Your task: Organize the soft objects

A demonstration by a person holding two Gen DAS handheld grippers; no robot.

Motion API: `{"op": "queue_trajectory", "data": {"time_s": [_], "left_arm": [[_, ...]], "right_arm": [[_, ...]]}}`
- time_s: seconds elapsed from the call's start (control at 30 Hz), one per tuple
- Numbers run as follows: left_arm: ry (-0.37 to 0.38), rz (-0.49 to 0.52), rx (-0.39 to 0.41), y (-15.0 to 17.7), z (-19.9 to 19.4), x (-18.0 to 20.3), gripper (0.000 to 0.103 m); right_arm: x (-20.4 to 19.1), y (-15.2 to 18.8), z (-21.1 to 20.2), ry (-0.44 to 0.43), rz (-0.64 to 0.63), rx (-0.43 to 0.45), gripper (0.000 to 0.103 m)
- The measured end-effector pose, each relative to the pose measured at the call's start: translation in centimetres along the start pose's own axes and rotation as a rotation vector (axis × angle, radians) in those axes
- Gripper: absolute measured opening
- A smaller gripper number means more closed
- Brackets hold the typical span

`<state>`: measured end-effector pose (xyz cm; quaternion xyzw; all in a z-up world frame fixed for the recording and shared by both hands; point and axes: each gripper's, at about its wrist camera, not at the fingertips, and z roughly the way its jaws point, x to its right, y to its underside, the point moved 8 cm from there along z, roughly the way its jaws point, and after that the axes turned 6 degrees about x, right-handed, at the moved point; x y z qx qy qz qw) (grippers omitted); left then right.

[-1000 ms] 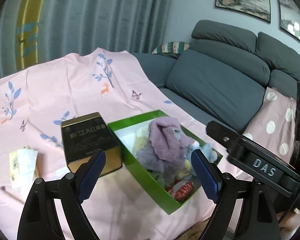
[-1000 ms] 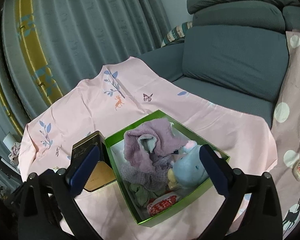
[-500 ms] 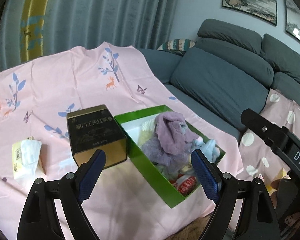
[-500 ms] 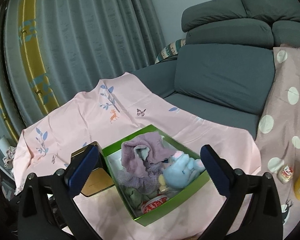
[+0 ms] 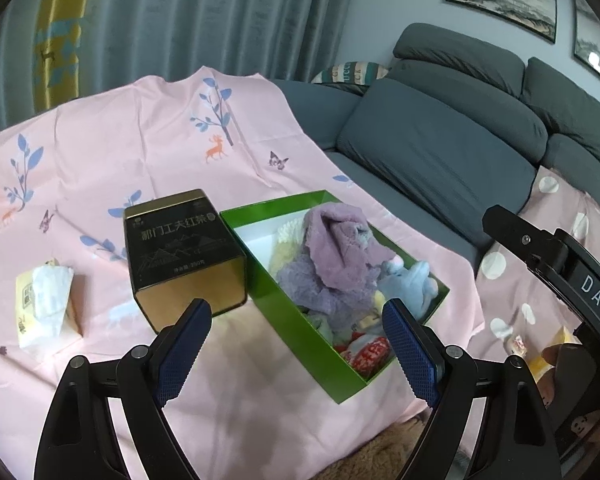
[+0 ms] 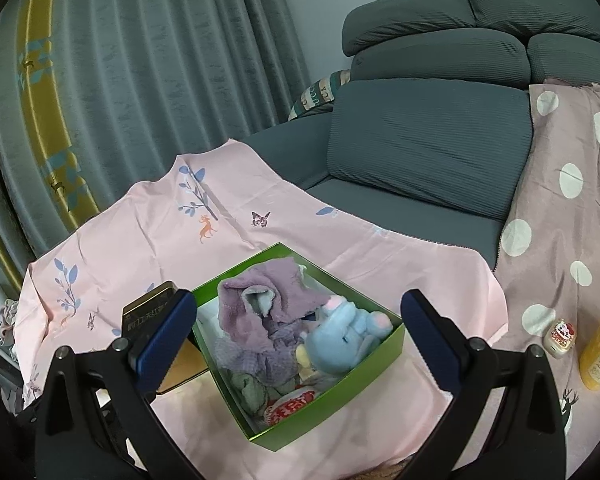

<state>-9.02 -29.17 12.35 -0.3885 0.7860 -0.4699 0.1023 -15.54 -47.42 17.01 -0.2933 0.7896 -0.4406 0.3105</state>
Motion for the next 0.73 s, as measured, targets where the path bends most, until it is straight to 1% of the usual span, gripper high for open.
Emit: {"op": "queue_trajectory", "data": {"time_s": [0.13, 0.73], "left_arm": [[0.012, -0.002, 0.001, 0.0, 0.1, 0.1, 0.088], [0.014, -0.001, -0.003, 0.0, -0.4, 0.0, 0.088]], "right_arm": [[0.6, 0.0, 0.3, 0.025, 0.005, -0.005, 0.102], [1.2, -0.1, 0.5, 0.070, -0.002, -0.007, 0.102]]}}
